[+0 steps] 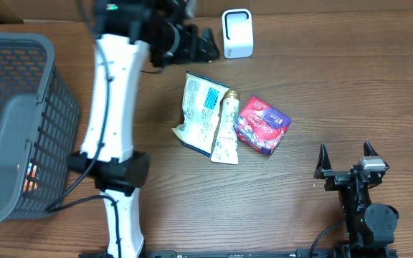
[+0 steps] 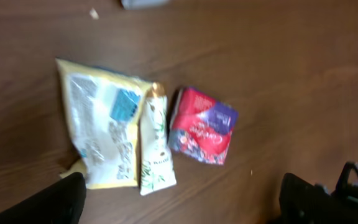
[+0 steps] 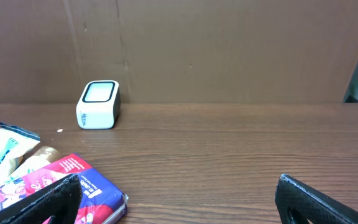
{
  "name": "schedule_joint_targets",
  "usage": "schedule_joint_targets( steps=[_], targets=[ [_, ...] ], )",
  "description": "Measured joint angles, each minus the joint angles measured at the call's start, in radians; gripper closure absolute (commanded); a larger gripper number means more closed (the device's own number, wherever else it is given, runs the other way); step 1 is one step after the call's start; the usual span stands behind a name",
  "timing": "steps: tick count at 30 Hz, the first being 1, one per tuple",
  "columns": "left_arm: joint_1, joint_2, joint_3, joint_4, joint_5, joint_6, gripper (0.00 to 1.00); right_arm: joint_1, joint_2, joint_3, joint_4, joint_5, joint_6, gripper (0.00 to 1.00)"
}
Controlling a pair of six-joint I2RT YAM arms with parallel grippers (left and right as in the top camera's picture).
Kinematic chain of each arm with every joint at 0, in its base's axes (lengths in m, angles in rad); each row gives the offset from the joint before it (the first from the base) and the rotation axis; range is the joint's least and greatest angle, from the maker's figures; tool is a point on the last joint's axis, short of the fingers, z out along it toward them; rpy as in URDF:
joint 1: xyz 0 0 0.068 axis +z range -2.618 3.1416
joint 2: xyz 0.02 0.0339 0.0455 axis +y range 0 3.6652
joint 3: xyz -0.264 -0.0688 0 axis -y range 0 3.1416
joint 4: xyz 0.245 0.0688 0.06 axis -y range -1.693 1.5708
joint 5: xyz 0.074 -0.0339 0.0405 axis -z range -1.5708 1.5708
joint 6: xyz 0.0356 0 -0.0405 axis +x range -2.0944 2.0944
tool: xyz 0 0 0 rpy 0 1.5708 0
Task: Scan the item barcode
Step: 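Lift the liner pack out and place it right of the tube, then move the left gripper back into the basket and grasp the orange tissue pack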
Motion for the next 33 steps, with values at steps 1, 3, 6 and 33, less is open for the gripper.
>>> schedule_joint_targets(
  steps=[1,3,6,33],
  targets=[
    [0.023,-0.012,0.015,0.0,-0.003,0.0,0.09,0.0,0.0,0.0,0.0,0.0,0.0,0.0],
    [0.068,-0.043,0.029,-0.001,-0.01,0.0,0.09,0.0,0.0,0.0,0.0,0.0,0.0,0.0],
    [0.156,-0.104,0.032,-0.002,-0.038,-0.002,0.02,0.0,0.0,0.0,0.0,0.0,0.0,0.0],
    [1.106,-0.289,-0.41,0.097,-0.321,-0.263,0.0,0.0,0.0,0.0,0.001,0.0,0.0,0.0]
  ],
)
